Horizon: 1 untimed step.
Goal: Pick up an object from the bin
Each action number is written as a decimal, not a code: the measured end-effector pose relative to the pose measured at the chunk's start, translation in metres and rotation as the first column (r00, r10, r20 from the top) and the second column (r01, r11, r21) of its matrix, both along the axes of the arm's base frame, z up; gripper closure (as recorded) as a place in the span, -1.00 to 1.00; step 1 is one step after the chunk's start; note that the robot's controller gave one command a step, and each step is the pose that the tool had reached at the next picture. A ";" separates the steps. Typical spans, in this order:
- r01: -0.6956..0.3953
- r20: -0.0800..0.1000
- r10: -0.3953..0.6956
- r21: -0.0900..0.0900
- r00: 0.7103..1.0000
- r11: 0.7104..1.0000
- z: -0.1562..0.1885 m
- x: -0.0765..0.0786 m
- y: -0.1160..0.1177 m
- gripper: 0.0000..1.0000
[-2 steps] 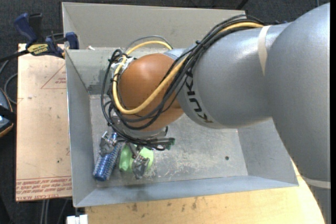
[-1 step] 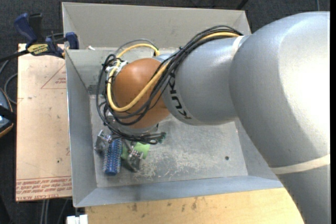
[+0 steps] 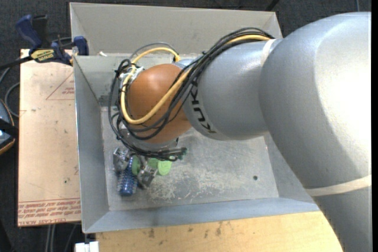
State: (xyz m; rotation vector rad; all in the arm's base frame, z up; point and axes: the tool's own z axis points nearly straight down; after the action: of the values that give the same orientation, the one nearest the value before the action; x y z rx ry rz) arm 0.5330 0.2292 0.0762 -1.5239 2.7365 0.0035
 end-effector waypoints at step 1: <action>0.015 0.001 -0.015 -0.001 1.000 1.000 0.148 0.009 0.013 1.00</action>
Offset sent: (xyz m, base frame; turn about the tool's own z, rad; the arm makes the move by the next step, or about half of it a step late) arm 0.0071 0.0110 0.1439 0.0121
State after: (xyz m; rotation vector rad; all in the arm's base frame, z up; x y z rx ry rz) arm 0.5416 0.2420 0.2239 -1.5036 2.7470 0.0013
